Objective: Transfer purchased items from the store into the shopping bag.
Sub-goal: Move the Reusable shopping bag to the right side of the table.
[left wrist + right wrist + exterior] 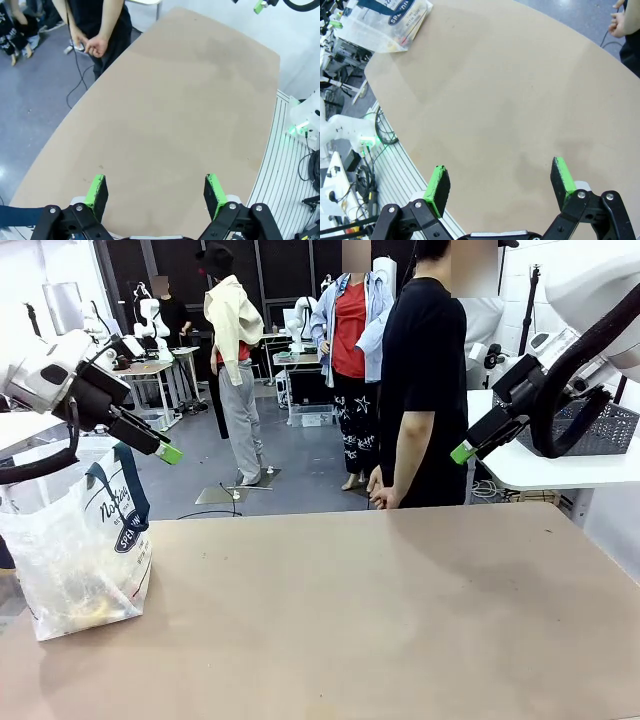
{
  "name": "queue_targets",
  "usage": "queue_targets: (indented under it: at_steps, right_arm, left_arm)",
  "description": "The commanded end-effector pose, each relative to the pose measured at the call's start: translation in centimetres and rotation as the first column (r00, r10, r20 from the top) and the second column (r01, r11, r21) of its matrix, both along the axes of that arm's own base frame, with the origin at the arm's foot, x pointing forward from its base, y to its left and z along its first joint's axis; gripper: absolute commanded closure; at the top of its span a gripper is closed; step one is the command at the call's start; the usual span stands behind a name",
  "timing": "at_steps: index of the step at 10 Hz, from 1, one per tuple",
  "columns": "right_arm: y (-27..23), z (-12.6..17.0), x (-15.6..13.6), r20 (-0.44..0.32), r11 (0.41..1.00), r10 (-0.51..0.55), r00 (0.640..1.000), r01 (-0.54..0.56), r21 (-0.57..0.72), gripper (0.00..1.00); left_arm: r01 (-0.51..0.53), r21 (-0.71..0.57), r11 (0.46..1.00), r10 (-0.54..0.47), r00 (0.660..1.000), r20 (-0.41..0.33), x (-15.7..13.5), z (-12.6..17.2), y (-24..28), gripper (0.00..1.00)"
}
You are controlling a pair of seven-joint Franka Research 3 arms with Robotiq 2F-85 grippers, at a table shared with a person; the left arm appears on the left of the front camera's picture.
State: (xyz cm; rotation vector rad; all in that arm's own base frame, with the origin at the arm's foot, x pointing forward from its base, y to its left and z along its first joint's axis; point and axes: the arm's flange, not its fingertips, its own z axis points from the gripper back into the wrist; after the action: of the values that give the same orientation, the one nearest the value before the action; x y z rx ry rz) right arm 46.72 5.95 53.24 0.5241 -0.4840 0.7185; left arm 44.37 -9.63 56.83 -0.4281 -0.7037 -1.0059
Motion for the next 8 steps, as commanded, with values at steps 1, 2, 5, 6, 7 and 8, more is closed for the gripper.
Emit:
queue_targets:
  at_steps: [1, 2, 5, 6, 7, 8]
  right_arm:
    - [0.17, 0.06, 0.13, 0.001, 1.0, -0.001, 1.0, 0.001, 0.01, 0.0]
    - [0.17, 0.06, 0.13, 0.001, 1.0, -0.001, 1.0, 0.001, 0.01, 0.0]
    - [0.17, 0.06, 0.13, 0.001, 1.0, -0.001, 1.0, 0.001, 0.01, 0.0]
    - [0.17, 0.06, 0.13, 0.001, 1.0, -0.001, 1.0, 0.001, 0.01, 0.0]
    - [0.17, 0.06, 0.13, 0.001, 1.0, -0.001, 1.0, 0.001, 0.01, 0.0]
    - [0.17, 0.06, 0.13, 0.001, 1.0, -0.001, 1.0, 0.001, 0.01, 0.0]
  left_arm:
    - [-0.005, 0.002, 1.0, 0.005, 1.0, 0.01, 0.08, 0.22, 0.08, 0.0]
    - [-0.005, 0.002, 1.0, 0.005, 1.0, 0.01, 0.08, 0.22, 0.08, 0.0]
    - [-0.005, 0.002, 1.0, 0.005, 1.0, 0.01, 0.08, 0.22, 0.08, 0.0]
    - [-0.005, 0.002, 1.0, 0.005, 1.0, 0.01, 0.08, 0.22, 0.08, 0.0]
    - [-0.005, 0.002, 1.0, 0.005, 1.0, 0.01, 0.08, 0.22, 0.08, 0.0]
    - [-0.005, 0.002, 1.0, 0.005, 1.0, 0.01, 0.08, 0.22, 0.08, 0.0]
